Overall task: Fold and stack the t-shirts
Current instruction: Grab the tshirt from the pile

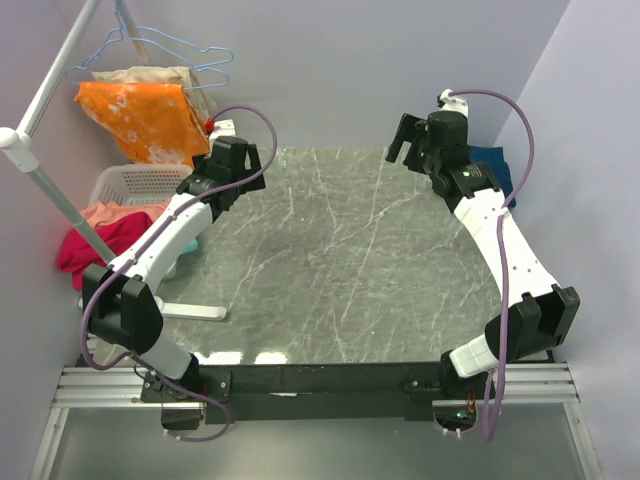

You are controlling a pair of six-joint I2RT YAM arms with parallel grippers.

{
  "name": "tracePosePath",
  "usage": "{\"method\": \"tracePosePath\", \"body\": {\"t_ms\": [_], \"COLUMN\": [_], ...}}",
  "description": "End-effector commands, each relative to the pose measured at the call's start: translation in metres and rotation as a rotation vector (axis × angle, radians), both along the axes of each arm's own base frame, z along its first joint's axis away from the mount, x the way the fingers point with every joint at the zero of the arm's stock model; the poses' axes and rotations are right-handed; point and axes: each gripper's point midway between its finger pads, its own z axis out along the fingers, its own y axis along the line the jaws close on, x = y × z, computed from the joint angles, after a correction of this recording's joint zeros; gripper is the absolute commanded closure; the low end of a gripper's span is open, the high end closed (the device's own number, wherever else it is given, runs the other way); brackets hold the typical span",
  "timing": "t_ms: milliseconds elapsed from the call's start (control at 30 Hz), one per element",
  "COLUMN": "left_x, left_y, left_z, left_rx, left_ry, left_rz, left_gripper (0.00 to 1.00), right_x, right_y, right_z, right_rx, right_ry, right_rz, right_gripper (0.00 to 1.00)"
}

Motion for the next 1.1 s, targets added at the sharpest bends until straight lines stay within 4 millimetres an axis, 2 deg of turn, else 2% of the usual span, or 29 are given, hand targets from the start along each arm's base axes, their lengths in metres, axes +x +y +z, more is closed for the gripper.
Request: {"method": "tracePosePath", "body": {"t_ms": [0,67,233,367,400,433,500,533,600,633,667,767,900,1067], "left_x": [-0.003,-0.005,-0.005,-0.005,-0.006,-0.006,-0.007,-0.013,-0.016,-0.027,-0.031,-0.043,-0.053,-0.05], "left_y": [0.002,0.008,0.002,0.015,0.02,0.025,0.042,0.049,0.066,0.075,0.086,0.114,0.145,0.181], "left_z": [0.025,0.024,0.016,0.019,0.017,0.017,0.015,0.008,0.005,-0.005,-0.007,-0.022,-0.041,-0.039], "left_rx": [-0.016,0.005,0.035,0.063,0.078,0.078,0.121,0.13,0.189,0.205,0.216,0.224,0.209,0.19], "left_ry": [-0.067,-0.049,-0.02,-0.014,0.007,0.007,0.012,0.043,0.055,0.101,0.112,0.182,0.233,0.235], "left_rz": [0.022,0.05,-0.014,0.069,0.096,0.143,0.254,0.307,0.418,0.477,0.534,0.669,0.762,0.808], "left_gripper": [0.01,0.0,0.01,0.01,0.02,0.13,0.24,0.3,0.29,0.28,0.25,0.25,0.27,0.27], "right_x": [0.004,0.004,0.002,0.0,0.0,0.0,-0.001,-0.001,-0.001,-0.001,0.0,0.002,0.003,0.001], "right_y": [0.003,0.003,0.002,0.003,0.004,0.005,0.005,0.007,0.008,0.009,0.011,0.013,0.015,0.016], "right_z": [0.014,0.014,0.015,0.013,0.013,0.011,0.01,0.01,0.003,0.002,-0.002,-0.009,-0.017,-0.029], "right_rx": [0.037,0.043,0.044,0.054,0.055,0.057,0.061,0.068,0.07,0.074,0.076,0.075,0.073,0.071], "right_ry": [-0.031,-0.034,-0.037,-0.032,-0.03,-0.026,-0.022,-0.027,-0.013,-0.013,-0.003,0.017,0.036,0.057], "right_rz": [0.003,0.003,-0.001,0.001,0.002,0.009,0.01,0.016,0.022,0.025,0.033,0.036,0.045,0.053], "right_gripper": [0.0,0.0,0.0,0.0,0.0,0.0,0.0,0.0,0.0,0.0,0.0,0.0,0.0,0.0]}}
